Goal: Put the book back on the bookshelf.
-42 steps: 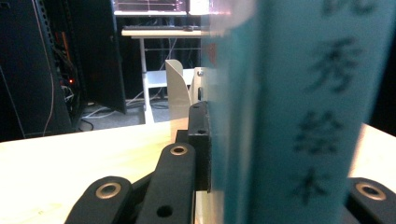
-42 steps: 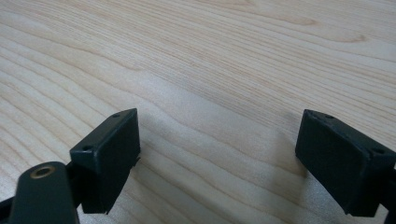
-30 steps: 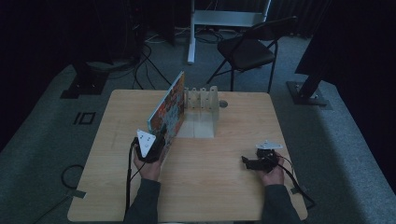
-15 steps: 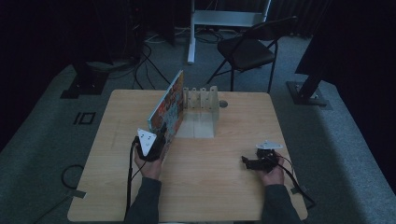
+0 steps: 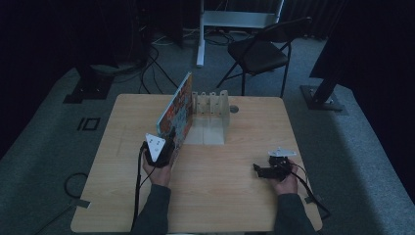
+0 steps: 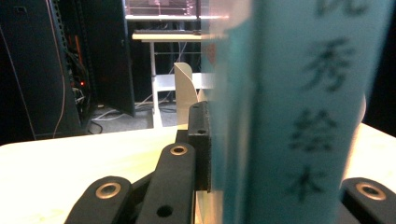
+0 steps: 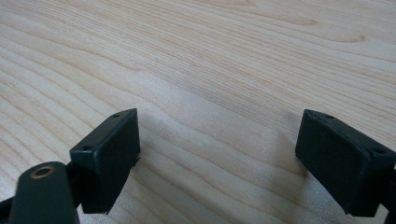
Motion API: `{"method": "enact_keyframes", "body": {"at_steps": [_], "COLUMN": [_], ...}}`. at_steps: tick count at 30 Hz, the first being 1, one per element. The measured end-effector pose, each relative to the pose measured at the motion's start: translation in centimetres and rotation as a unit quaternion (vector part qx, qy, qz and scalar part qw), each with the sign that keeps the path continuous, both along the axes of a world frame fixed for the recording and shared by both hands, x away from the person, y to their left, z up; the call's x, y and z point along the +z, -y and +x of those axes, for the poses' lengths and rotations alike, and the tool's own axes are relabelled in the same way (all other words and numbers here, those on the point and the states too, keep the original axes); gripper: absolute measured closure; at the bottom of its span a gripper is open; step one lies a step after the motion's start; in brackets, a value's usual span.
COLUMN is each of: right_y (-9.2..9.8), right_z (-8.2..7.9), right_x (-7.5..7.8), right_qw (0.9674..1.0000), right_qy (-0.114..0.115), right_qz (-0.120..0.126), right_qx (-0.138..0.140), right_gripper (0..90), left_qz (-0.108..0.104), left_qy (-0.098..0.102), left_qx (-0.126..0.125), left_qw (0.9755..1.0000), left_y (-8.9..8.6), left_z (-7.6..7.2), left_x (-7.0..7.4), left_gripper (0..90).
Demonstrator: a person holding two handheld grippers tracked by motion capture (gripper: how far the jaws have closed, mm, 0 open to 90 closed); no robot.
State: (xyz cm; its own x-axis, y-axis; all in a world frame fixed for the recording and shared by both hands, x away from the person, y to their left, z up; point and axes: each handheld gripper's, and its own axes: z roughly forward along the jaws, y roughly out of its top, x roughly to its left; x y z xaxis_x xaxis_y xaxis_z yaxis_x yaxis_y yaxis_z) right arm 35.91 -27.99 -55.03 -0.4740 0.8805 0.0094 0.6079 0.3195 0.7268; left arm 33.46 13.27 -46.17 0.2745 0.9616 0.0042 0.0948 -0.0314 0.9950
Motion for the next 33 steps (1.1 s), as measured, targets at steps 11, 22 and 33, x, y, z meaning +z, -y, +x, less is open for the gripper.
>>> {"method": "enact_keyframes", "body": {"at_steps": [11,22,33], "right_y": [0.0,0.0,0.0], "right_z": [0.0,0.0,-0.1], "right_x": [0.0,0.0,0.0], "right_qw": [1.0,1.0,1.0], "right_qy": [0.0,0.0,0.0], "right_qz": [0.0,0.0,0.0], "right_qx": [0.0,0.0,0.0], "right_gripper": [13.2,13.2,13.2], "left_qz": [0.003,0.004,0.013], "left_qy": [0.002,0.005,0.011], "left_qx": [0.011,0.013,0.016], "left_qw": [0.9999,0.9999,0.9997], "left_y": [0.6,0.9,1.4], "left_z": [0.5,0.9,1.1], "left_x": [-0.1,-0.2,-0.3], "left_gripper": [81.1,81.1,81.0]}}
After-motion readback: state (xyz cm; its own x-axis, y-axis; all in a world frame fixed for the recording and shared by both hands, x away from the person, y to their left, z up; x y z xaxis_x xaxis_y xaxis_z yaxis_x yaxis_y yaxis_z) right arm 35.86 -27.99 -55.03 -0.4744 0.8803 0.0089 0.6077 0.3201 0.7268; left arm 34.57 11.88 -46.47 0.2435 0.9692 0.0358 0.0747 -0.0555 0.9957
